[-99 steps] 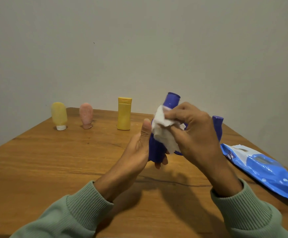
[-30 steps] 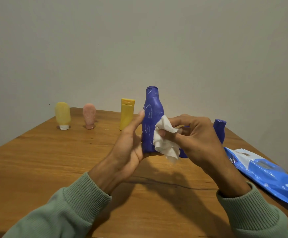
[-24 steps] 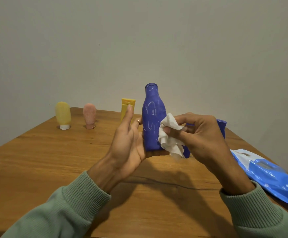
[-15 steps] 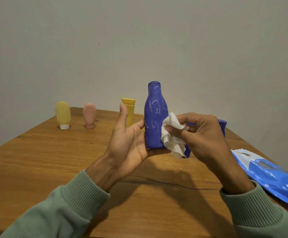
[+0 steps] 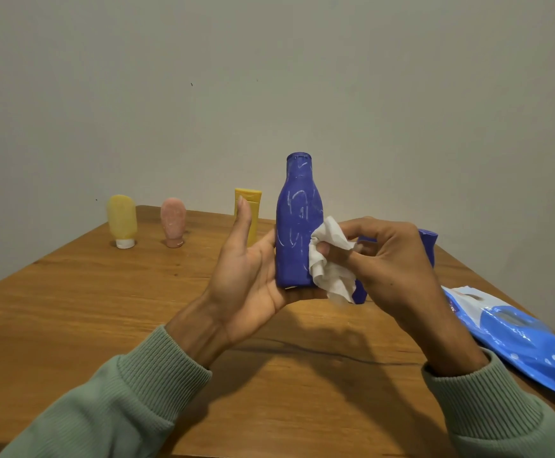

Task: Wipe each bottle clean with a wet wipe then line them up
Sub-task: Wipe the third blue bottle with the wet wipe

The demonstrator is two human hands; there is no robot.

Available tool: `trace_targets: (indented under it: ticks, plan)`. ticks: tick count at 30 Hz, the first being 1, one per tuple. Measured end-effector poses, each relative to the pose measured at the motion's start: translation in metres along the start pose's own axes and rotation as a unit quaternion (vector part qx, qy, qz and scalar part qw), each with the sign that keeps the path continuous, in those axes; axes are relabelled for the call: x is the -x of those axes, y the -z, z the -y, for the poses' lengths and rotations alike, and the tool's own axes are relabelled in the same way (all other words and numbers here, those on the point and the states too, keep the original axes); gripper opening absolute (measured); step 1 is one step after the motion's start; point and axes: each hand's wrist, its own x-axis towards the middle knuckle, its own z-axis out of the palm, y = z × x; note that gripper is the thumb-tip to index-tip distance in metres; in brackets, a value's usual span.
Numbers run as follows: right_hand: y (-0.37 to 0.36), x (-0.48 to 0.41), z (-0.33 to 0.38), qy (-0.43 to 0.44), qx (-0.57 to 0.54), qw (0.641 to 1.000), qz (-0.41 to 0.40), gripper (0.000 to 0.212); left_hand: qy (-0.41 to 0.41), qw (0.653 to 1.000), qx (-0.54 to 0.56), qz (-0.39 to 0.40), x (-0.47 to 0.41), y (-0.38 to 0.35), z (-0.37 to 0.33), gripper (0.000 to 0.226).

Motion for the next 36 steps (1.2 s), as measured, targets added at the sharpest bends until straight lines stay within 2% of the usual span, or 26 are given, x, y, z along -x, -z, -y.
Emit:
trace_targets:
  ticks: [8,13,18,20,24,30,33,36]
  plan:
    - [-0.002,0.004,0.002,0.023,0.053,0.996,0.068,0.019,0.006,1.0,0.006,0.029,0.003,-0.002,0.003,0.085]
    - [-0.008,0.007,0.003,0.07,0.142,0.985,0.063,0.023,0.002,1.0,-0.009,0.009,0.004,-0.004,0.005,0.075]
    - [-0.007,0.003,0.0,0.094,0.156,0.983,0.018,0.026,-0.012,0.999,-0.029,-0.008,0.004,-0.006,0.008,0.074]
    - [-0.007,0.002,0.0,0.084,0.162,0.983,0.016,0.027,-0.022,0.999,-0.025,-0.015,0.003,-0.007,0.008,0.073]
    - [-0.005,0.002,-0.001,0.051,0.163,0.982,0.081,0.028,-0.035,0.999,-0.013,-0.037,0.002,-0.007,0.008,0.073]
    - [0.0,-0.002,0.0,0.018,0.078,0.997,0.0,0.014,-0.023,0.999,-0.031,-0.022,0.0,-0.005,0.01,0.074]
    - [0.004,-0.001,0.005,-0.013,0.066,0.997,0.041,0.018,-0.029,0.999,-0.015,-0.025,-0.001,-0.005,0.01,0.076]
    - [0.005,0.0,0.007,-0.033,0.119,0.987,0.099,0.016,-0.039,0.998,0.016,-0.04,-0.001,-0.006,0.008,0.075]
